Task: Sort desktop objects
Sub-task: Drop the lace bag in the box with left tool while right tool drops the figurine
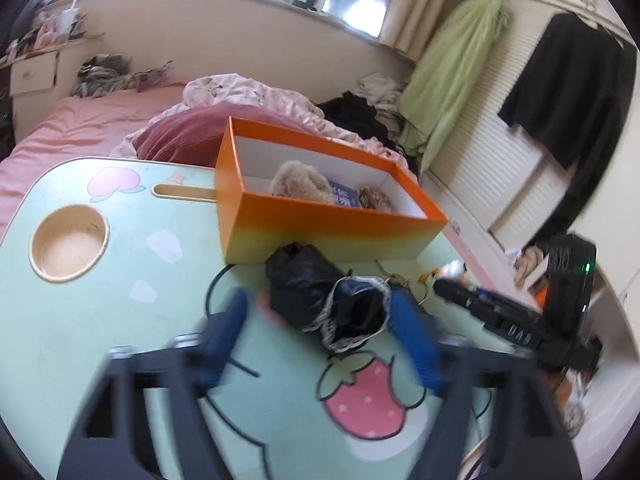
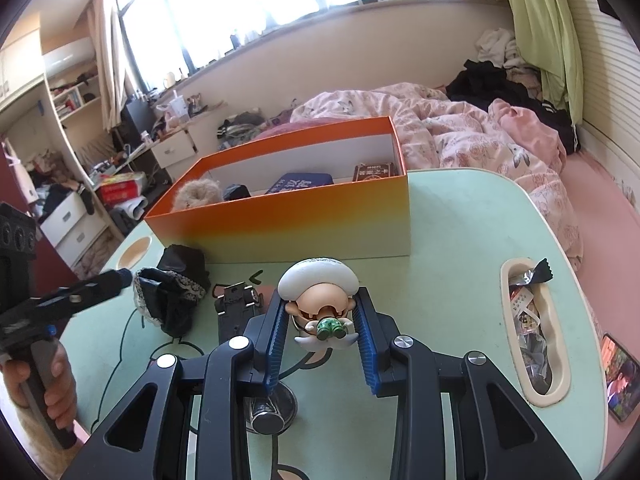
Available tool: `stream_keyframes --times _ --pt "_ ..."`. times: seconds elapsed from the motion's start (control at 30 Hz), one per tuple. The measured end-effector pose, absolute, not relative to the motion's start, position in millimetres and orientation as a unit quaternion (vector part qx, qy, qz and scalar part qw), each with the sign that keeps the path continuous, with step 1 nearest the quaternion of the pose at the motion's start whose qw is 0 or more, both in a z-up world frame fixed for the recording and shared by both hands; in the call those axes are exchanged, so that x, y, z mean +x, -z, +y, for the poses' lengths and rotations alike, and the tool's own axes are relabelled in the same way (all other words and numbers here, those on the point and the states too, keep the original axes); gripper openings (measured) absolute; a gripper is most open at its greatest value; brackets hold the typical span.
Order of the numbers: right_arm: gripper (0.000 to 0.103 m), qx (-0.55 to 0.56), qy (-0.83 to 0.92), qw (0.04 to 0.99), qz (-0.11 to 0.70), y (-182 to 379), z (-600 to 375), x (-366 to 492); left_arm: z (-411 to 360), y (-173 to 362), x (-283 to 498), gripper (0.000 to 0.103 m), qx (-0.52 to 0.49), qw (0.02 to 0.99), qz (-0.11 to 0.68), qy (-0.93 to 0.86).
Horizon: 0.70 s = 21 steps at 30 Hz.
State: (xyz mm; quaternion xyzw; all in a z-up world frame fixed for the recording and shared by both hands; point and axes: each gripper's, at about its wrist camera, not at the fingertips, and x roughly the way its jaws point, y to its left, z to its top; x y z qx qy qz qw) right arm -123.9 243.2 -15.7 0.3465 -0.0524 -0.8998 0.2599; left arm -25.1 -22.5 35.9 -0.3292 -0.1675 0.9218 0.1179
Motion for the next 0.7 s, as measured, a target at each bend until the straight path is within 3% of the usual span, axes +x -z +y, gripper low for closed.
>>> stream_keyframes --times 0.2,0.33,0.37,0.47,0.7 --pt "0.031 0.347 0.900 0.260 -0.053 15.2 243.2 -124.1 30.1 -44.6 -30.7 0.079 -0.335 0.100 -0.061 -0.935" --pt "0.031 0.347 0.900 0.260 -0.053 15.1 243.4 -124.4 27.1 -23.8 -62.0 0.079 -0.387 0.047 -0.068 -0.918" --pt "0.031 0.346 0.900 0.259 -0.053 15.1 243.4 -124.3 21.5 -16.4 -67.4 0.073 -0.402 0.045 -0.084 -0.911" --pt "0.031 0.348 0.901 0.255 -0.047 13.3 239.8 -123.6 6.2 -8.5 -67.6 0.039 -0.407 0.078 -0.123 -0.902" --pt "0.031 0.323 0.900 0.287 -0.060 2.5 238.7 -120.0 -6.9 -5.7 -57.2 0.031 -0.392 0.122 -0.143 -0.901"
